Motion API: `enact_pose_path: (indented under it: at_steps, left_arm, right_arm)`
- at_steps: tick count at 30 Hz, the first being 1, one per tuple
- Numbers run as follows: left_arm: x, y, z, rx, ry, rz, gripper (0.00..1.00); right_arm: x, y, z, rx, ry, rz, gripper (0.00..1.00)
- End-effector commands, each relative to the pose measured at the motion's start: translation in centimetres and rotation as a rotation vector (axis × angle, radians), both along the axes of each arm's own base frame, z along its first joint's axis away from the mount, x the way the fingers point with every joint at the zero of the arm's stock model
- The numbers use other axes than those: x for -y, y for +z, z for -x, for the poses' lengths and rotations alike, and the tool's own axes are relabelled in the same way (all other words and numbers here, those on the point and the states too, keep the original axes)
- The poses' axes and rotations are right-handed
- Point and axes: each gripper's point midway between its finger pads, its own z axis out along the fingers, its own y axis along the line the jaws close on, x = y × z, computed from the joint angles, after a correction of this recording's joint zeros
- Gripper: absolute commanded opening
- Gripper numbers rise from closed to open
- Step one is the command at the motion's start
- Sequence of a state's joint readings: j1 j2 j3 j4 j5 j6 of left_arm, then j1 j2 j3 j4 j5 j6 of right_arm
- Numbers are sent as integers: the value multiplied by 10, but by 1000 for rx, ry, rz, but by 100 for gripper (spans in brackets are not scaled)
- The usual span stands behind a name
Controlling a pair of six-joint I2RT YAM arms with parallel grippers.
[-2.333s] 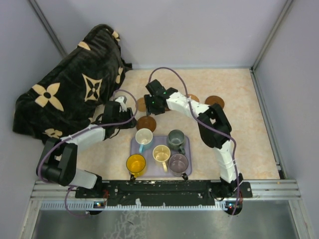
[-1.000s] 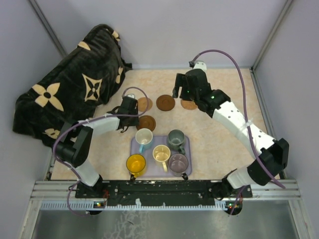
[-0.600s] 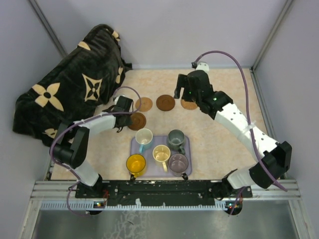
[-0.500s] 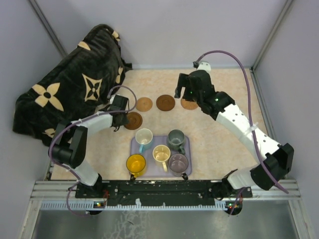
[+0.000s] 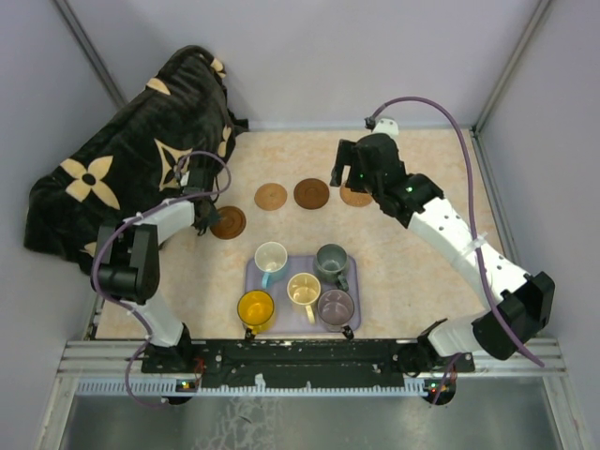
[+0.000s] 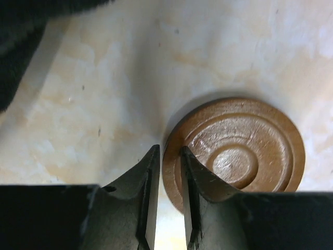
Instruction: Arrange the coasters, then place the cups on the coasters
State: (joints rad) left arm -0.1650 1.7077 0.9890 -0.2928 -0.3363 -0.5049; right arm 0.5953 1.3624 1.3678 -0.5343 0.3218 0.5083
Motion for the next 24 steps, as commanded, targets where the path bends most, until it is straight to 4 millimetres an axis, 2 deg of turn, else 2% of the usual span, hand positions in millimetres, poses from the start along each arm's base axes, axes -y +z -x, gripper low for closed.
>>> enact_pose_path:
  at_steps: [1, 3, 6, 11, 16, 19, 24]
  left_arm:
    - [-12, -17, -6, -61, 15, -29, 29]
    - [-7, -10, -20, -18, 5, -8, 33]
    - [2, 10, -35, 57, -21, 32, 38]
    - [7, 54, -40, 160, -59, 57, 43]
    - [21, 81, -15, 219, -128, 111, 44]
    - [29, 80, 14, 219, -185, 111, 47]
    - [43, 60, 54, 179, -265, 153, 60]
  right_arm:
    - [7, 10, -4, 39, -20, 8, 82]
    - [8, 6, -4, 30, -16, 18, 82]
    - [8, 2, -1, 19, -8, 24, 82]
    - [9, -1, 4, 20, -1, 15, 82]
    - [9, -1, 10, 20, 6, -16, 81]
    - [9, 1, 14, 22, 10, -30, 80]
    - [18, 3, 18, 28, -12, -9, 84]
